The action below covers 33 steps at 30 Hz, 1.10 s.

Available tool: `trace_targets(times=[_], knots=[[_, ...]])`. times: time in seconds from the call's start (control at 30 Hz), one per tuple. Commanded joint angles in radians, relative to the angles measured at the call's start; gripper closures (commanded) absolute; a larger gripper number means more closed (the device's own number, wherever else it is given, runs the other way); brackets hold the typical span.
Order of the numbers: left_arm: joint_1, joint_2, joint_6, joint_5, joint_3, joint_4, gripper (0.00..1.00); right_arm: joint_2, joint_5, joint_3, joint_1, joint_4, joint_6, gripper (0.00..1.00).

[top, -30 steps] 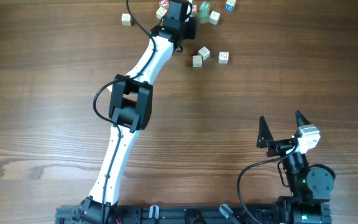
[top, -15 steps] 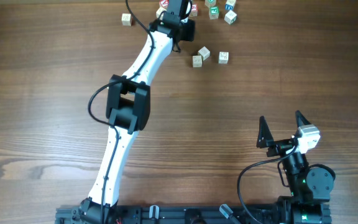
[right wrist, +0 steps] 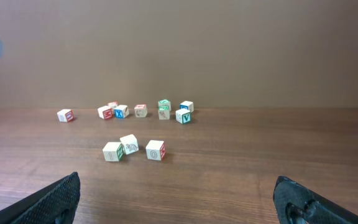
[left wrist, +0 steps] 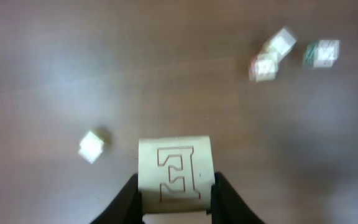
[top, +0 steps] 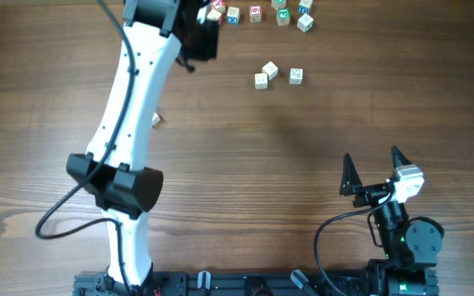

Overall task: Form a circle
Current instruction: 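Carry the 'E' block down and place it beside the 'A' block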

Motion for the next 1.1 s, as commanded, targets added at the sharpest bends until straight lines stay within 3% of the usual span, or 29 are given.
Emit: trace_targets(times=[0.0, 0.27, 0.53, 0.77, 0.93, 1.07], knots=[[0.0, 0.037, -0.207, 0.013, -0.041, -0.087, 0.96, -0.005, 0.007, -0.001, 0.004, 0.003, -0.018, 0.0], [-0.027, 0.034, -0.439, -0.103, -0.295, -0.064, 0.96, -0.005, 0.006, -0.001, 0.004, 0.003, -0.018, 0.0], [-0.068, 0.034, -0.505, -0.099, -0.693, 0.215, 0.96, -0.005, 0.007, -0.001, 0.004, 0.003, -0.017, 0.0], [-0.056, 0.034, -0.605, -0.086, -0.905, 0.48, 0.96, -0.005, 0.007, -0.001, 0.004, 0.003, -0.018, 0.0], [-0.059, 0.034, -0.615, -0.142, -0.909, 0.371, 0.96, -0.005, 0.007, -0.001, 0.004, 0.003, -0.018, 0.0], [-0.055, 0.034, -0.746, -0.231, -0.909, 0.271, 0.96, -0.005, 0.007, -0.001, 0.004, 0.002, -0.018, 0.0]])
